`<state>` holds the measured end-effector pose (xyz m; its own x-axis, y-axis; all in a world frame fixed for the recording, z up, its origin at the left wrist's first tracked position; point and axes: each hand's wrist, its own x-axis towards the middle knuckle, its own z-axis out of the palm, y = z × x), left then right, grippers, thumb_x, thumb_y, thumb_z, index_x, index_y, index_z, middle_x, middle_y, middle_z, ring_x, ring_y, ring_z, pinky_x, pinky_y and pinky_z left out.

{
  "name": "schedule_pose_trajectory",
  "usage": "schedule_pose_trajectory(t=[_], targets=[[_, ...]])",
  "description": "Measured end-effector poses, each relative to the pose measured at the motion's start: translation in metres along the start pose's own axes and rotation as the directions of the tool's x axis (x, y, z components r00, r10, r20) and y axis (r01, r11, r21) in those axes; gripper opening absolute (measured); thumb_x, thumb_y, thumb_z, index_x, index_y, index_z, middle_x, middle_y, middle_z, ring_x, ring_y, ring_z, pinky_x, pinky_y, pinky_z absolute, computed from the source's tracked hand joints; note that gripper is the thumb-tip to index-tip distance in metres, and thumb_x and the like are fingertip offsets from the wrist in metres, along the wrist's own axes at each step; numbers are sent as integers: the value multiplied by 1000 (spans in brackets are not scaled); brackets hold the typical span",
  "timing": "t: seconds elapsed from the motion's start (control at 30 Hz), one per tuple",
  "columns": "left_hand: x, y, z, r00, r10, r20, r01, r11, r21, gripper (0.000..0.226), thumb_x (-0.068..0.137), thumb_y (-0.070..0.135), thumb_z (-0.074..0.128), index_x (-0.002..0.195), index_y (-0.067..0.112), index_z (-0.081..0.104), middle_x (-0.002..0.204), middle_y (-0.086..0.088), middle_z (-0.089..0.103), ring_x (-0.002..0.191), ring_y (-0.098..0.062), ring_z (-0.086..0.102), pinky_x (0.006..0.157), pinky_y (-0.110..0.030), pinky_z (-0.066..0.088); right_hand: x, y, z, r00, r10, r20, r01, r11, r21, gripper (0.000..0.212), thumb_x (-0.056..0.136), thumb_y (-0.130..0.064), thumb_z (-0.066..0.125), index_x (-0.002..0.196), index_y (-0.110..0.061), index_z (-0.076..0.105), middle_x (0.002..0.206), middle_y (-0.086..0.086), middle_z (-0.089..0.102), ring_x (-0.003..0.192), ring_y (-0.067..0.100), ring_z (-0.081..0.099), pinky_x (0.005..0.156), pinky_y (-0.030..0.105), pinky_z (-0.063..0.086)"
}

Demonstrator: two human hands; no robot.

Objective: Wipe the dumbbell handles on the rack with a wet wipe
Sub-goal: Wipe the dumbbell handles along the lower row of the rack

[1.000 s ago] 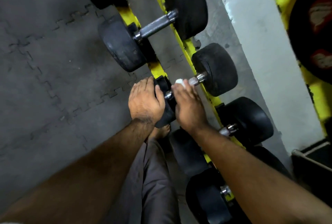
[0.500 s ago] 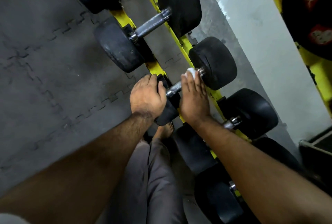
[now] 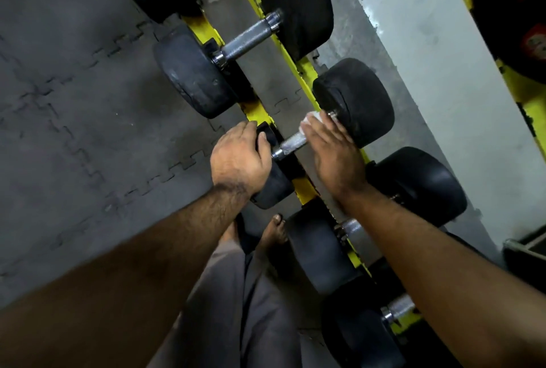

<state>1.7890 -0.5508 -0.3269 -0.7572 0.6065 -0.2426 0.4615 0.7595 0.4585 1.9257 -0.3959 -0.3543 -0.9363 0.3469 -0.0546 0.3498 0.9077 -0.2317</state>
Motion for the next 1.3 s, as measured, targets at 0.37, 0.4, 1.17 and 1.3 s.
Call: schedule_pose_trajectory(t=[0.37,0.4,1.17,1.3], targets=[[-3,5,-1,999,-11,-49,12,1000,26,36,95,35,34,95,11,61,90,-7,63,84,-28,59,70,-38,44,-3,-1,8,994,-105,-6,105,994,19,48,95,-4,41,140,-13,57,146,4,54,143,29,40,119,44,28],[-3,5,-2,999,-13,-49,14,1000,27,36,95,35,34,95,11,61,89,-8,63,84,-29,59,70,-38,44,-10,-11,13,994,-113,-7,113,994,2,51,93,-2,43,142,-12,54,149,6,51,145,31,37,120,45,27],[-1,14,2,998,25,-59,-21,997,68,26,95,28,43,99,13,64,98,-3,64,92,-24,58,71,-32,40,-23,8,12,999,-32,-33,31,999,-26,71,89,0,44,157,-3,21,165,13,15,154,30,7,121,44,24],[-1,15,1,998,13,-59,-9,997,72,26,94,28,44,99,14,65,98,-2,64,93,-23,58,71,-32,40,-19,-23,19,995,60,-79,-58,998,31,71,84,-2,46,153,2,28,162,20,21,152,37,11,120,49,23]])
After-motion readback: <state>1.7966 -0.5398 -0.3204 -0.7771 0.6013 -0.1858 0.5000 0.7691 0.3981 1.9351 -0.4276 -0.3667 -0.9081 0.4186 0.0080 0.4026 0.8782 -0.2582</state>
